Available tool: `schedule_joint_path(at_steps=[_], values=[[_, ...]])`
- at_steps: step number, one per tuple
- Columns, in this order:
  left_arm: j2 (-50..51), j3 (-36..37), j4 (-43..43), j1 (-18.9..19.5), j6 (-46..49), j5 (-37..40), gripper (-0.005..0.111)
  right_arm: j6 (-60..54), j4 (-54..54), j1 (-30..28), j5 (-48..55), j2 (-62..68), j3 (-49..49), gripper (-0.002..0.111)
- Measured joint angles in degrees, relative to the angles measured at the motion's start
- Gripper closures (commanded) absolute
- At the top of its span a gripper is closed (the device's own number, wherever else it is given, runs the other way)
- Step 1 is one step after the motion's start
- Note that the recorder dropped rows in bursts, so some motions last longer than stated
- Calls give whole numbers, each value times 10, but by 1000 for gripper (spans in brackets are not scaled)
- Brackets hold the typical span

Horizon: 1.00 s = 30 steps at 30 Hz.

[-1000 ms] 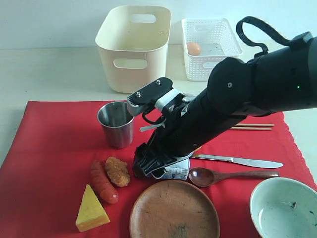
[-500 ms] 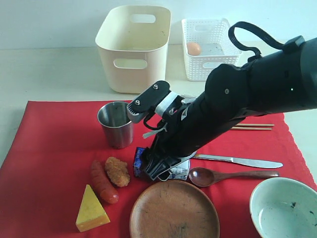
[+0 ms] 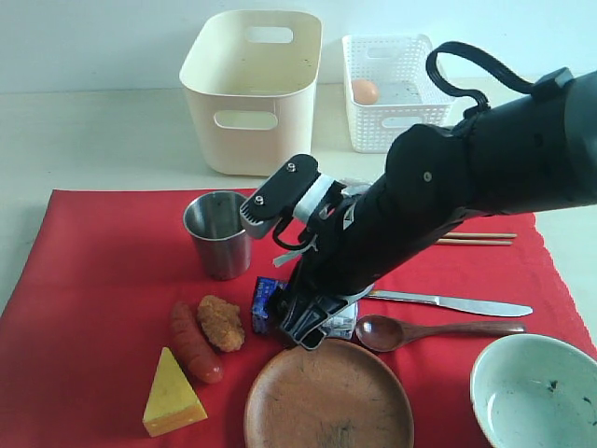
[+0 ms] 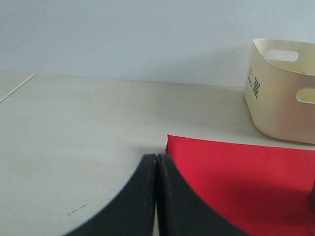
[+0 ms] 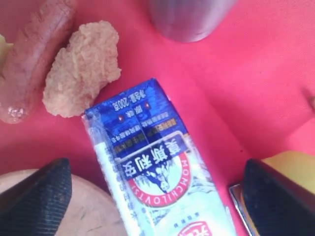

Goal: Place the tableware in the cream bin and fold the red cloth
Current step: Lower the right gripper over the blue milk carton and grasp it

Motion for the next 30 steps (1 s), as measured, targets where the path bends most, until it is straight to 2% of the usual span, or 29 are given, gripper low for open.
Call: schedule_joint_path(at_steps=[12,16,21,30], values=[[0,0,0,0,0,0,104,-23,-22,0,2,82,-58,15],[0,0,0,0,0,0,104,-29,-31,0,6,93,-66,20],[0,0,0,0,0,0,104,-38,-60,0,8,96,-66,40],[0,0,0,0,0,0,104,-38,-75,0,10,97,-68,100]])
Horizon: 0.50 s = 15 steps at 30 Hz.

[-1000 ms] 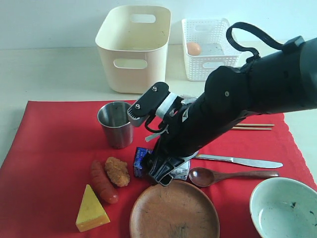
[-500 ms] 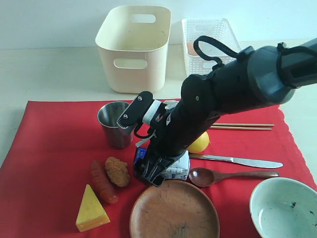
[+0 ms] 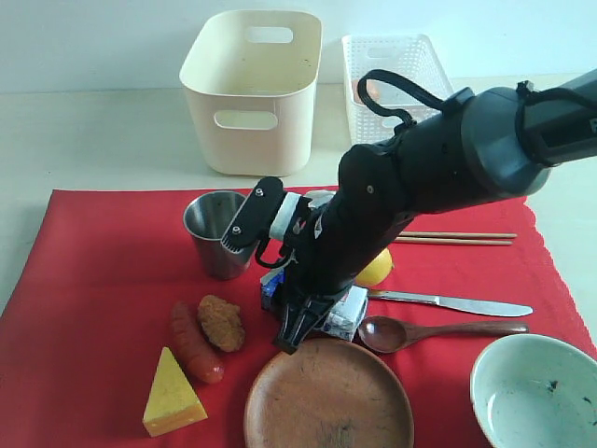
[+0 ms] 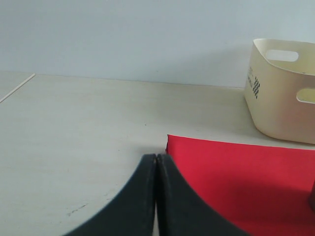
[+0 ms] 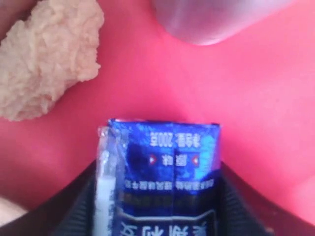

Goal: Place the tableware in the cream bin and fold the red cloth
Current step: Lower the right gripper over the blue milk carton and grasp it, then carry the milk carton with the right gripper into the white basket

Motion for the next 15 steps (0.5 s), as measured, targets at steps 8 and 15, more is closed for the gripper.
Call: schedule_joint_path(at_steps=[8,15], values=[[0,0,0,0,0,0,104,0,-3,0,4,-28,0,108],[0,0,0,0,0,0,104,0,-3,0,5,-80,0,108]])
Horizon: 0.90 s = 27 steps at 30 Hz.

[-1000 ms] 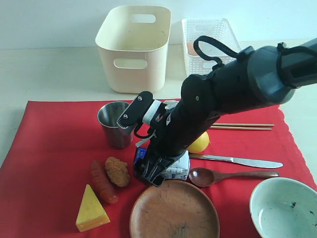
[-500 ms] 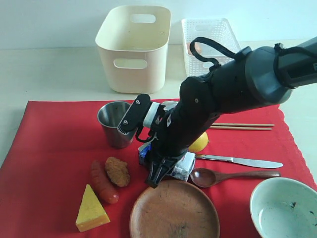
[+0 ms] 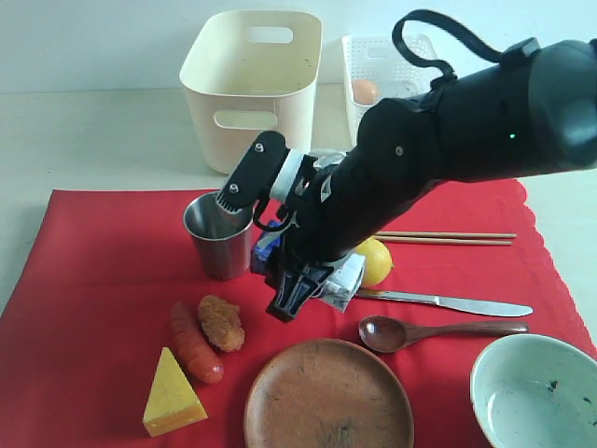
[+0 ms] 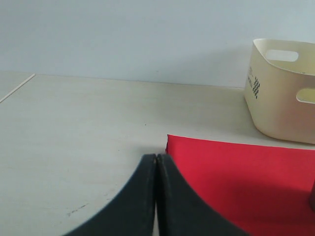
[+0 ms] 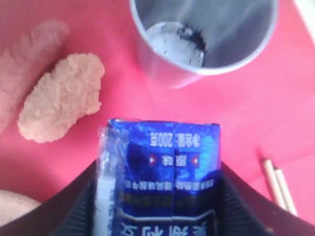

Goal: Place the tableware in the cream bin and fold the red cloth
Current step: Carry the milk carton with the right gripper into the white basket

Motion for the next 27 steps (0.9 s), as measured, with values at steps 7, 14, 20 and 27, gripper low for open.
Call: schedule_joint_path(at_steps=[7,14,20,27], values=[[0,0,0,0,0,0,104,18,-1,-6,-4,-32,-2,108],[0,0,0,0,0,0,104,60,-1,-57,-3,-38,-39,108],[0,0,0,0,0,0,104,81,4,-99,3,-39,-68,108],[0,0,0,0,0,0,104,85,30,-160,3,-38,-94,108]])
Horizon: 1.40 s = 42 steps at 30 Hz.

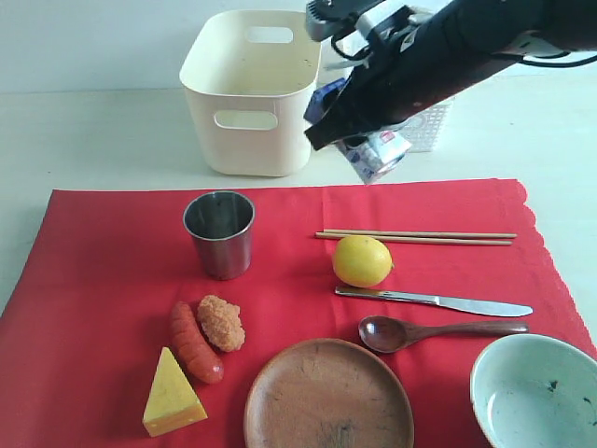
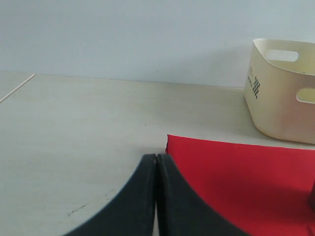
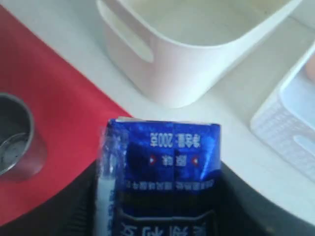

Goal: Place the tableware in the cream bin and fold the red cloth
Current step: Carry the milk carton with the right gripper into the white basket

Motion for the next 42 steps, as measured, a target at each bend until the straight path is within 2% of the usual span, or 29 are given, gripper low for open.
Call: schedule_joint_path(at_steps=[12,24,26,28,37,39,42], values=[[0,0,0,0,0,0,104,37,14,-102,-96,105,-108,108],[0,0,0,0,0,0,104,140,17,-146,-126,270,-285,107],[0,0,0,0,0,0,104,145,17,-147,-129,289,-309,101],[0,0,0,0,0,0,104,147,17,-147,-131,307,-328,91],[0,0,0,0,0,0,104,150,17,-147,-134,332,-348,32],[0,0,0,0,0,0,104,168,18,-147,-141,332,-349,24],[0,0,0,0,0,0,104,202,18,-147,-127,326,-349,24]])
